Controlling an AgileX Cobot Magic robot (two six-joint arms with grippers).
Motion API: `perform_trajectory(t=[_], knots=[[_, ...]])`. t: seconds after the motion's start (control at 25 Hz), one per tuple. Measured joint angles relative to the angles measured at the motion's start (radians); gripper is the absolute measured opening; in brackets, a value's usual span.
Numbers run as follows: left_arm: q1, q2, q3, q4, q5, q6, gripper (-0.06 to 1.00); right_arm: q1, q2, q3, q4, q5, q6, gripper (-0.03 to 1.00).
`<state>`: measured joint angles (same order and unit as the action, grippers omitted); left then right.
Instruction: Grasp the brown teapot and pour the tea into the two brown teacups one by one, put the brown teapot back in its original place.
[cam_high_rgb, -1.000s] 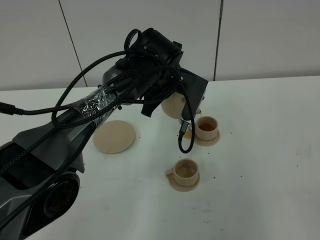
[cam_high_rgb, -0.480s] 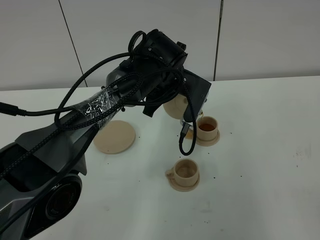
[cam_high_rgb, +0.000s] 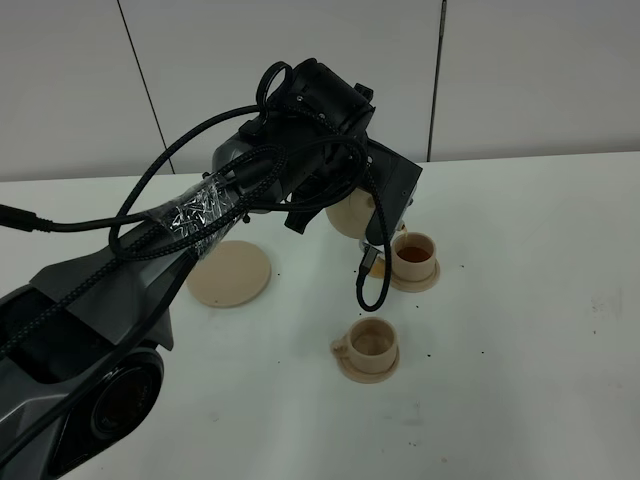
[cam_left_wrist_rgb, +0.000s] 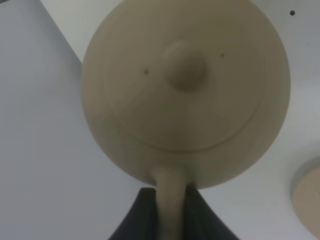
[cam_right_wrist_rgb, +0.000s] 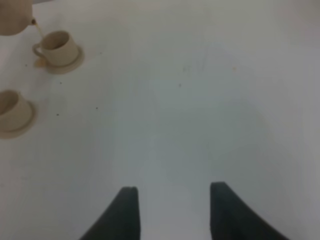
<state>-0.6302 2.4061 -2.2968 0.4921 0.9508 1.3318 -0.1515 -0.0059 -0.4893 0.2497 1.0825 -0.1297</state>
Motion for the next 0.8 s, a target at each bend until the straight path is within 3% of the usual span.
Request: perform_trajectory(t=[0.8], knots=[[0.000,0.000,0.000,0.001,0.000,0.004,0.17,0.000,0.000,0.000,0.000,0.000,0.000,0.33]])
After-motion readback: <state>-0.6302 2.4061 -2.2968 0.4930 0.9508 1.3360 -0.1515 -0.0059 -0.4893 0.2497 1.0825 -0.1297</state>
